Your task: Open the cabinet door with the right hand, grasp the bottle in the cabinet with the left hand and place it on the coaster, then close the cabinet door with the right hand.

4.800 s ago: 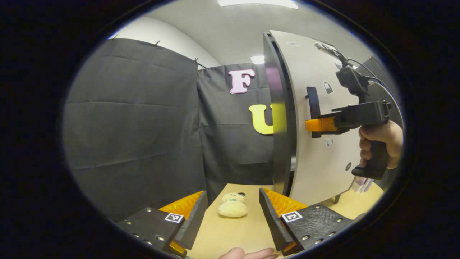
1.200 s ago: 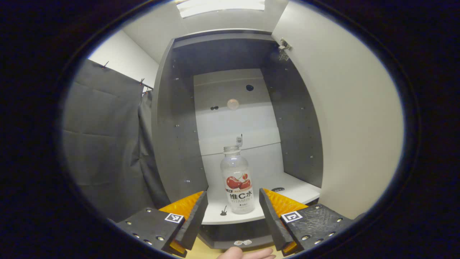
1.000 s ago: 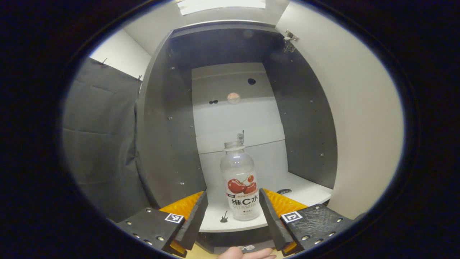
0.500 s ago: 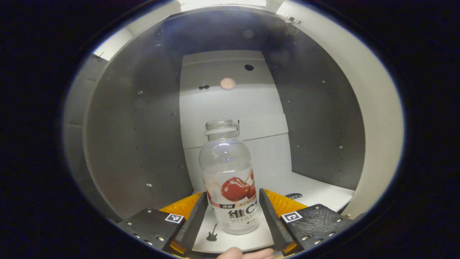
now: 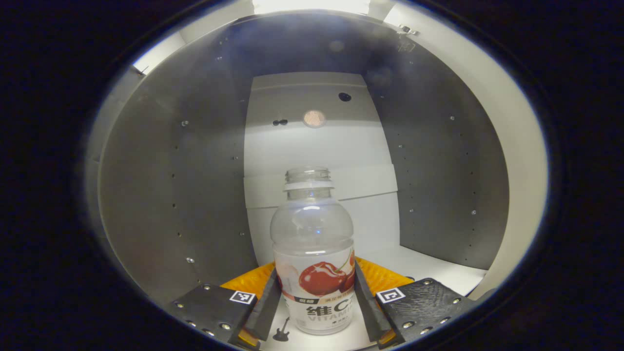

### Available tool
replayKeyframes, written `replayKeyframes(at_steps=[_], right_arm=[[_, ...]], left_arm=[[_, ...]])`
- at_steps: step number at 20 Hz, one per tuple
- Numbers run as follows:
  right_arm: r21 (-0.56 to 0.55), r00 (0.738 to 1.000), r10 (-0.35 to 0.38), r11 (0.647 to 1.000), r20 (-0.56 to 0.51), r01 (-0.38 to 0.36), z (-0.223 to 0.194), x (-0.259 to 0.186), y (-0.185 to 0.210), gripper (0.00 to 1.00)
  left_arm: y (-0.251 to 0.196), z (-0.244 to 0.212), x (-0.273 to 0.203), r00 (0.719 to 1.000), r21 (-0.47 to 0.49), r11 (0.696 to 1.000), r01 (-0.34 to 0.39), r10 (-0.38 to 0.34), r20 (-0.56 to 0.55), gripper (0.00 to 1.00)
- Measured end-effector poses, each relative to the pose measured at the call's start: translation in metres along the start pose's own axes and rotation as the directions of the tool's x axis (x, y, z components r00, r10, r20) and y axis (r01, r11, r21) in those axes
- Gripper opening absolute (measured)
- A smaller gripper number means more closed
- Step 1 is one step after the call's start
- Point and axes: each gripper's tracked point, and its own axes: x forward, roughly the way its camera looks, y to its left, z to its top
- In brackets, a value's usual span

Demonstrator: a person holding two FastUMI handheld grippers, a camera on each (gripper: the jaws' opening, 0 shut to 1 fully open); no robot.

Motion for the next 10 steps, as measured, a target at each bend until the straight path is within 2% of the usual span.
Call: replayKeyframes(at_steps=[1,2,3,6,7,8,10], right_arm=[[0.002,1.0,0.002,1.0,0.002,-0.002,0.0,0.001,0.0,0.86],[0.005,1.0,0.004,1.0,0.004,-0.004,-0.001,0.001,0.0,0.86],[0.007,1.0,0.008,1.0,0.007,-0.008,-0.001,0.002,0.0,0.86],[0.001,1.0,0.025,1.0,0.018,-0.025,-0.002,0.004,0.0,0.86],[-0.004,0.999,0.033,0.999,0.019,-0.033,-0.002,0.004,-0.001,0.86],[-0.01,0.999,0.043,0.999,0.019,-0.043,-0.002,0.005,0.0,0.84],[-0.026,0.998,0.068,0.997,0.018,-0.068,-0.003,0.006,0.0,0.86]], left_arm=[[0.0,0.003,-0.004,1.0,-0.005,1.0,0.002,-0.002,0.003,0.74],[0.0,0.008,-0.008,1.0,-0.007,1.0,0.004,-0.004,0.007,0.8],[0.001,0.013,-0.013,1.0,-0.009,1.0,0.005,-0.005,0.015,0.75],[0.0,0.028,-0.028,0.999,-0.022,1.0,0.016,-0.015,0.037,0.75],[0.001,0.026,-0.03,0.999,-0.026,0.999,0.019,-0.018,0.031,0.71],[0.004,0.025,-0.031,1.0,-0.013,1.0,0.002,-0.002,0.022,0.7],[0.007,0.028,-0.035,0.999,0.03,0.999,-0.041,0.04,0.019,0.71]])
